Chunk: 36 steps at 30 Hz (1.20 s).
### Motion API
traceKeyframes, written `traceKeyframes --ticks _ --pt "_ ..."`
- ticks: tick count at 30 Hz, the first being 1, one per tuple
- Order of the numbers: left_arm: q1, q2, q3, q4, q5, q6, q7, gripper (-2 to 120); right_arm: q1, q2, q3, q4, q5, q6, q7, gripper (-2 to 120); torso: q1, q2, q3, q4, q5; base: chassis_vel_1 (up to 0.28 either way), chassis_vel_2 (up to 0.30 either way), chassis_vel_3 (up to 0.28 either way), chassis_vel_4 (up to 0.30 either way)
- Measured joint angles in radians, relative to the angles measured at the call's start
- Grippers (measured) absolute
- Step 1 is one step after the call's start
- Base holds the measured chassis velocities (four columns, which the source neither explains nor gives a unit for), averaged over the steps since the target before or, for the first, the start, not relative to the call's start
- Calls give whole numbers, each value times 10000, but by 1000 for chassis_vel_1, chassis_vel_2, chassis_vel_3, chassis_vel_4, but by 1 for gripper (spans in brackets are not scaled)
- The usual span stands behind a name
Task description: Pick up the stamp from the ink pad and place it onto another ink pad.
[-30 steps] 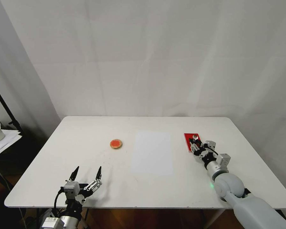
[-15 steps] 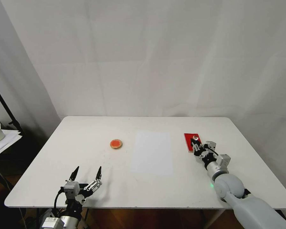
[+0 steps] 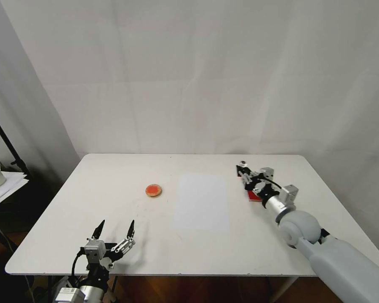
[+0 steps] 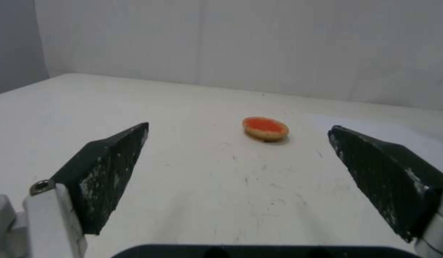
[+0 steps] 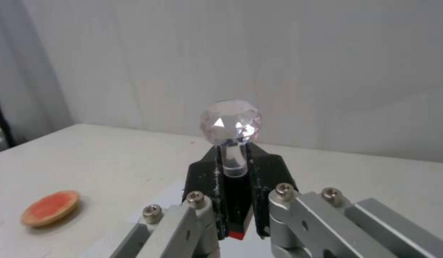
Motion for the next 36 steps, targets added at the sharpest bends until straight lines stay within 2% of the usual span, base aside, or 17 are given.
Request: traceKeyframes --ticks 1,6,15,32,36 --pt "0 0 0 0 0 0 0 100 0 0 0 0 0 0 0 9 0 0 0 0 0 0 0 0 0" --pt "-1 0 0 0 0 0 0 100 1034 576 -1652 -856 -11 51 -215 9 0 0 0 1 2 0 0 0 0" --pt "-1 0 0 0 0 0 0 100 1321 865 -2494 -1584 -65 -197 99 9 0 0 0 -3 1 0 0 0 0" --pt "0 0 0 0 0 0 0 100 1213 936 -2435 -1680 160 -205 242 9 -1 0 -1 -2 2 0 0 0 0" --pt "-5 0 0 0 0 0 0 100 1951 925 -2558 -1297 369 -210 182 9 0 0 0 -5 0 0 0 0 0"
